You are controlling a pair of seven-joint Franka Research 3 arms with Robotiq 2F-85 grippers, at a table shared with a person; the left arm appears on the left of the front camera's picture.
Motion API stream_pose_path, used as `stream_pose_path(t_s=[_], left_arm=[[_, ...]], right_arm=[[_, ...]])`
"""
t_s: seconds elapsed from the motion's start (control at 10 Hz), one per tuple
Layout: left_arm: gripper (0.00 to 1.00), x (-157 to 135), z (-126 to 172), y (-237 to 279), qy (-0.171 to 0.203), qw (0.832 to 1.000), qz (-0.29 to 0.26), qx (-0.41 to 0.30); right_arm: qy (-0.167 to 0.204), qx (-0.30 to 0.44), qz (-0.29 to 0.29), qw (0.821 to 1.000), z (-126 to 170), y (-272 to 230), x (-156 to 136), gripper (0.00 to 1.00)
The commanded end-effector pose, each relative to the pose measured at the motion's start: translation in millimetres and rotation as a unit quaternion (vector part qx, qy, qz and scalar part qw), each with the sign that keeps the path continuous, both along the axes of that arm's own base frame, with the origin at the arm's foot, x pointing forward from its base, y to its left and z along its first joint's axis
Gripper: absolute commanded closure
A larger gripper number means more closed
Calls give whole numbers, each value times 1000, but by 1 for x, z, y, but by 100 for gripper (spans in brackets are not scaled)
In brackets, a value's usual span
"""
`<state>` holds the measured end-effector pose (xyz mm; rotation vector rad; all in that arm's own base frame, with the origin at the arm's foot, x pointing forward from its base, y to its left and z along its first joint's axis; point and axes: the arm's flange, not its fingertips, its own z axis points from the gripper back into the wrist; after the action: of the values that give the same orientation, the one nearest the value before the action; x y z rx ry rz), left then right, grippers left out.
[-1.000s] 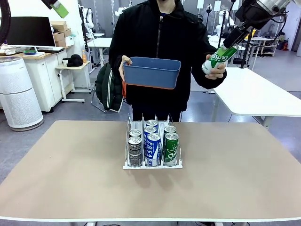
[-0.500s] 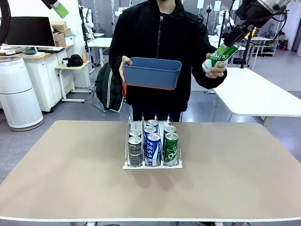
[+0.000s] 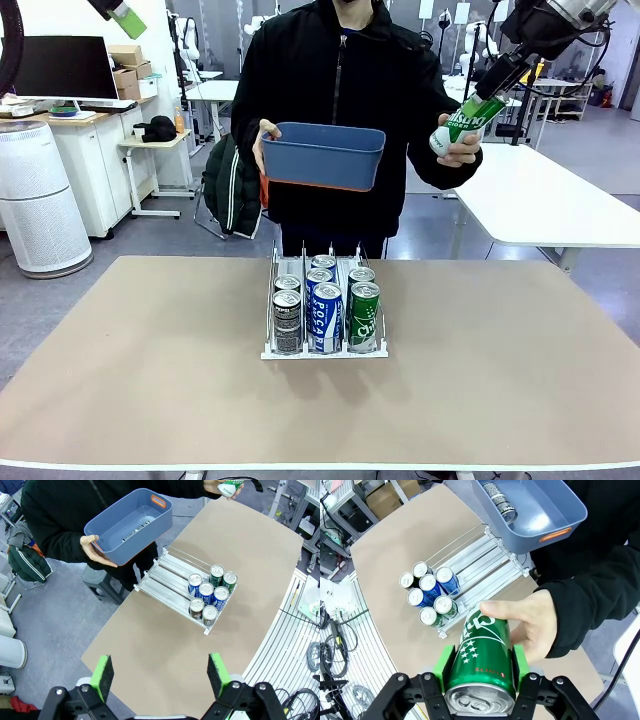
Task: Fill the beverage cans into the dispenser.
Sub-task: Place the picked Sprite in the line of the Automatic Can Dispenser with the same cans.
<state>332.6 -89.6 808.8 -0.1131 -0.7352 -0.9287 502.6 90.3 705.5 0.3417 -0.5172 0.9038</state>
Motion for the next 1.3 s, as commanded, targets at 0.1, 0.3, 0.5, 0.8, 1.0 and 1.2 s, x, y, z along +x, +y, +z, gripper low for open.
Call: stream_pose_path(t_s=[0.1,0.3,0.5,0.8,1.0,1.2], left_arm=[[0,2,0,1,-3,1000,1,-2],[0,2,0,1,-3,1000,1,-2],[0,2,0,1,-3,1000,1,-2],[0,2,0,1,-3,1000,1,-2],[0,2,0,1,-3,1000,1,-2],[0,2,0,1,-3,1000,1,-2]], right_arm=[[3,0,2,1000,-2,0,0,100],[3,0,2,1000,-2,0,0,100],[3,0,2,1000,-2,0,0,100],[3,0,2,1000,-2,0,0,100],[3,0,2,1000,-2,0,0,100],[3,0,2,1000,-2,0,0,100]])
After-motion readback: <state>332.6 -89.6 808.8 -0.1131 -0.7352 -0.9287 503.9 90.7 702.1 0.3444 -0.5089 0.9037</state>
